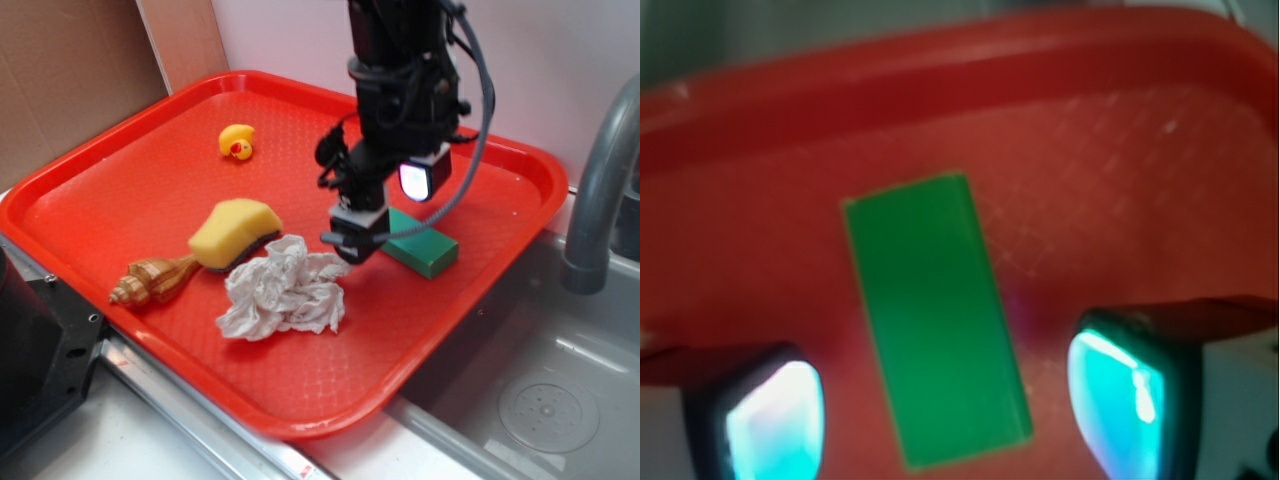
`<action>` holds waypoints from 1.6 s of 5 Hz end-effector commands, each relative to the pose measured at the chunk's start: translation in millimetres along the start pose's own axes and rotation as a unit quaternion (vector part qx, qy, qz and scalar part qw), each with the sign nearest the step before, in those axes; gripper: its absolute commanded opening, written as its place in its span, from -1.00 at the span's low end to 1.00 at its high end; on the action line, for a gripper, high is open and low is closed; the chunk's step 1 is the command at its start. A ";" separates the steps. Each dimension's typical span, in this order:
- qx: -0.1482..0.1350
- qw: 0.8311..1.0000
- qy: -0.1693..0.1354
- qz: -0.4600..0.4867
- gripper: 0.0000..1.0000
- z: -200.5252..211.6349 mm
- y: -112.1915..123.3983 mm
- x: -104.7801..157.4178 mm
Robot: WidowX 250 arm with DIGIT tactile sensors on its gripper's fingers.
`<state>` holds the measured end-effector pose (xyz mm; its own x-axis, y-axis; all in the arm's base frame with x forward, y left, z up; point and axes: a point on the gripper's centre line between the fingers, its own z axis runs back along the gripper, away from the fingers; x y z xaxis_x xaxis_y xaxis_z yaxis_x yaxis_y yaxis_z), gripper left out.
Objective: Grab the green block.
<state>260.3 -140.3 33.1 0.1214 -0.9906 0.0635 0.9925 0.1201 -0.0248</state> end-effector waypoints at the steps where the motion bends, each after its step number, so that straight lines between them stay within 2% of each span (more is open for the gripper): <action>1: 0.002 1.000 -0.012 -0.013 0.34 0.5 -14.0 9.4; 2: 0.006 1.000 -0.021 -0.010 -1.00 6.8 -14.1 5.8; 3: -0.007 1.000 -0.019 0.009 -1.00 21.2 -16.1 0.1; 4: -0.013 0.991 -0.015 0.134 -1.00 73.7 -16.4 -28.5; 5: 0.023 0.966 0.017 0.257 -1.00 115.9 -12.7 -65.4; 6: 0.055 0.926 -0.020 0.372 -1.00 149.8 -18.9 -112.5; 7: 0.046 0.872 -0.037 0.486 -1.00 170.1 -25.1 -156.8; 8: 0.061 0.804 -0.052 0.590 -1.00 191.4 -53.2 -172.2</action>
<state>216.1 63.6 205.1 0.9792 -0.1677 0.1144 0.1743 0.9834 -0.0498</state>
